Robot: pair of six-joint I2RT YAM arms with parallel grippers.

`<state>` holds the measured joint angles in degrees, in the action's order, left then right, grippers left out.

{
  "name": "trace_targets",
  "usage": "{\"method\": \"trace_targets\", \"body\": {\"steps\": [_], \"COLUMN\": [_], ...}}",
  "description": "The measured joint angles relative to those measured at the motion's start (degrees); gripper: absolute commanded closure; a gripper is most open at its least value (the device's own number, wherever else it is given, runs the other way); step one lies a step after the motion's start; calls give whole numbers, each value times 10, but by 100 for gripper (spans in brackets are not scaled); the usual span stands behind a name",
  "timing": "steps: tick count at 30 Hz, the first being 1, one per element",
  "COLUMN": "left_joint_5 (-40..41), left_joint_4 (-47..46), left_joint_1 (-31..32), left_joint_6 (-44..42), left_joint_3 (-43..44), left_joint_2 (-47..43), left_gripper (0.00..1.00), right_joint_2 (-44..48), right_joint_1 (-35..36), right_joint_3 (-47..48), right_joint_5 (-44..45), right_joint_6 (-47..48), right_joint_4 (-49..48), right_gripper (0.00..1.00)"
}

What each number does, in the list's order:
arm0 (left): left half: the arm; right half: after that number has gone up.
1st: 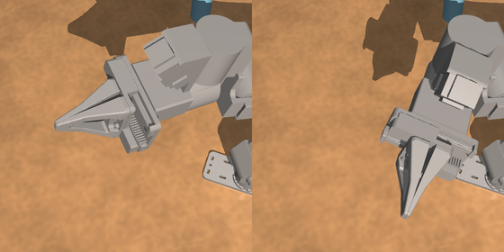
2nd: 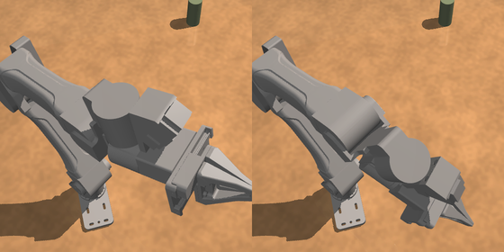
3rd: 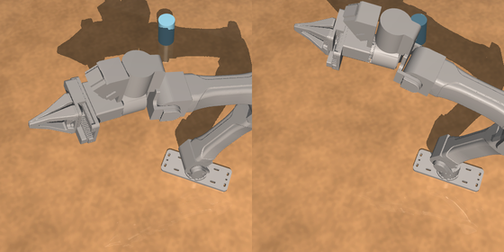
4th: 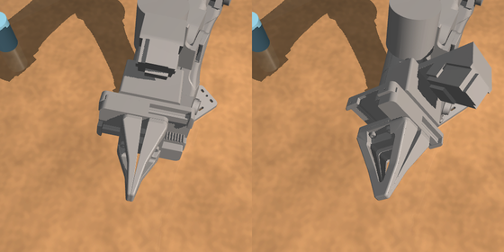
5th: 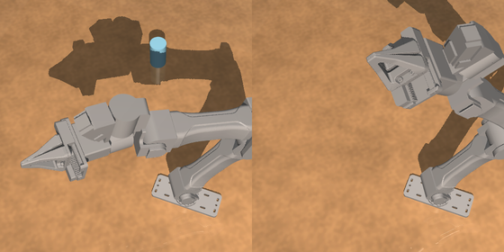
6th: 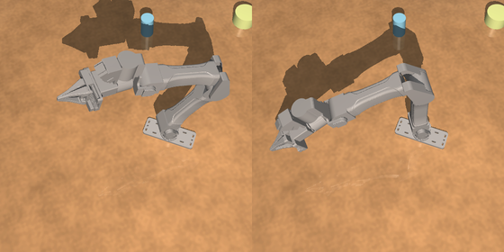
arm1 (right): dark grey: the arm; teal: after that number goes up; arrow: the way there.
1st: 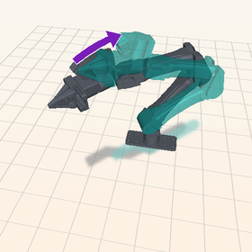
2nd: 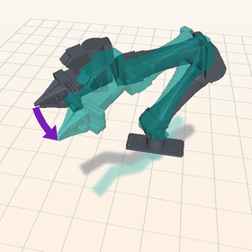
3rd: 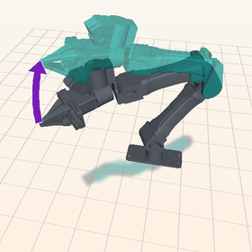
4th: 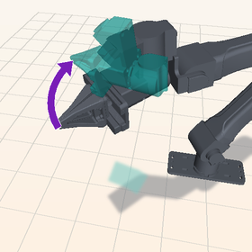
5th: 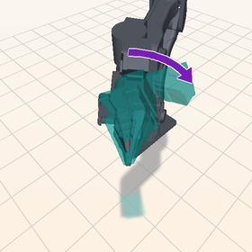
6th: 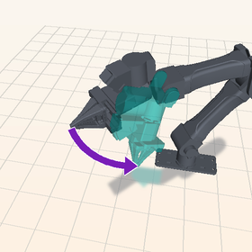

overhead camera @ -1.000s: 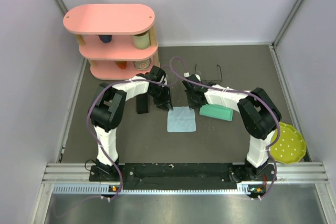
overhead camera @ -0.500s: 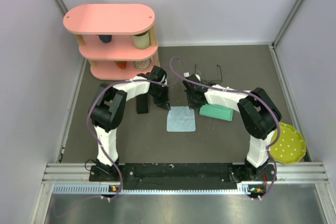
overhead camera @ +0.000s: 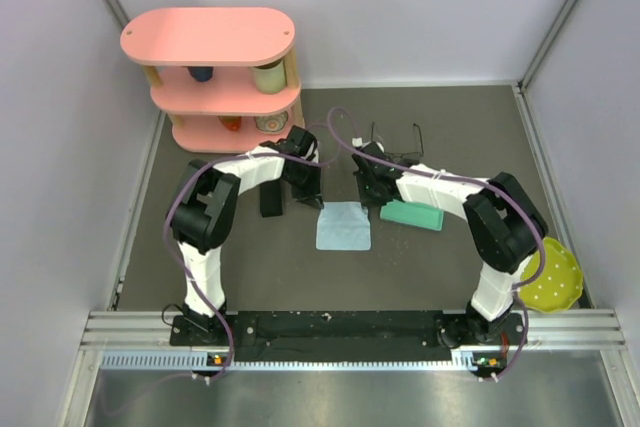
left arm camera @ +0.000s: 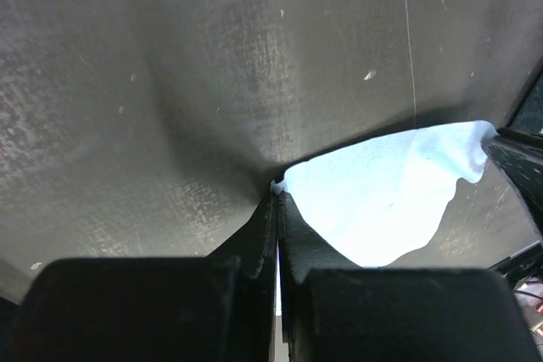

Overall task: Organize the sunglasses
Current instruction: Pick up the glasses cleaning cloth from the center of the board, then fold the glasses cleaning cloth at the center of the board.

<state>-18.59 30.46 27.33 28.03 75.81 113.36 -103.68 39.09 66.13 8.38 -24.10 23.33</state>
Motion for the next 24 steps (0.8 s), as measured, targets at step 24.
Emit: {"method": "trace_targets", "body": {"steps": [24], "left_joint_5": [-31], "left_joint_4": [-23], "left_joint_1": [0], "left_joint_6": [-38], "left_joint_3": [-68], "left_joint_2": [-80], "left_gripper": [100], "right_joint_2": [98], "right_joint_1": [0], "right_joint_3": [-70], "right_joint_5": [-70], "right_joint_6": [-4], "right_joint_4": [-6], "right_gripper": [100]}}
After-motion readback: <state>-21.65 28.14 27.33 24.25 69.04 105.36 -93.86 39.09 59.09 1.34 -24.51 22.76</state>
